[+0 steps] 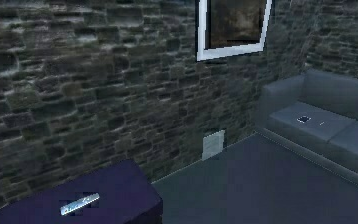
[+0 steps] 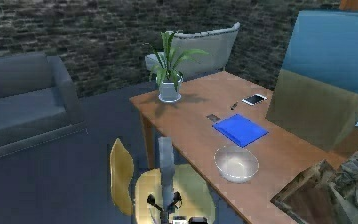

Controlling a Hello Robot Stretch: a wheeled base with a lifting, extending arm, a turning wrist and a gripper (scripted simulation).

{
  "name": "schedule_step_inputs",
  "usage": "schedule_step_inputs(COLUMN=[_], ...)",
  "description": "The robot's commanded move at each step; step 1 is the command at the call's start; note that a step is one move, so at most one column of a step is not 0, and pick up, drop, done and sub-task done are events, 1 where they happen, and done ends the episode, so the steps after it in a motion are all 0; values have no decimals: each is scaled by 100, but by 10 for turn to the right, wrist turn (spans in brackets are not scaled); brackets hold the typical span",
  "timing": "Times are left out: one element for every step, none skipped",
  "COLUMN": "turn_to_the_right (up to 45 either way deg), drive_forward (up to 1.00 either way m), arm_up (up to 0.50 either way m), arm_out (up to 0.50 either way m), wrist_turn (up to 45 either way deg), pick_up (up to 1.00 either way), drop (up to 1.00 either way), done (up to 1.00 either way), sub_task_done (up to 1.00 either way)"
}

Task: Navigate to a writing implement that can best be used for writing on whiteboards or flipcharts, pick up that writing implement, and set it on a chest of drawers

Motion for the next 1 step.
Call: schedule_step_inputs(turn_to_the_right=[0], drive_forward=[0], arm_up=[36], arm_out=[0], wrist_turn=[0], pick_up=[0], drop=[0], done=[0], sub_task_done=[0])
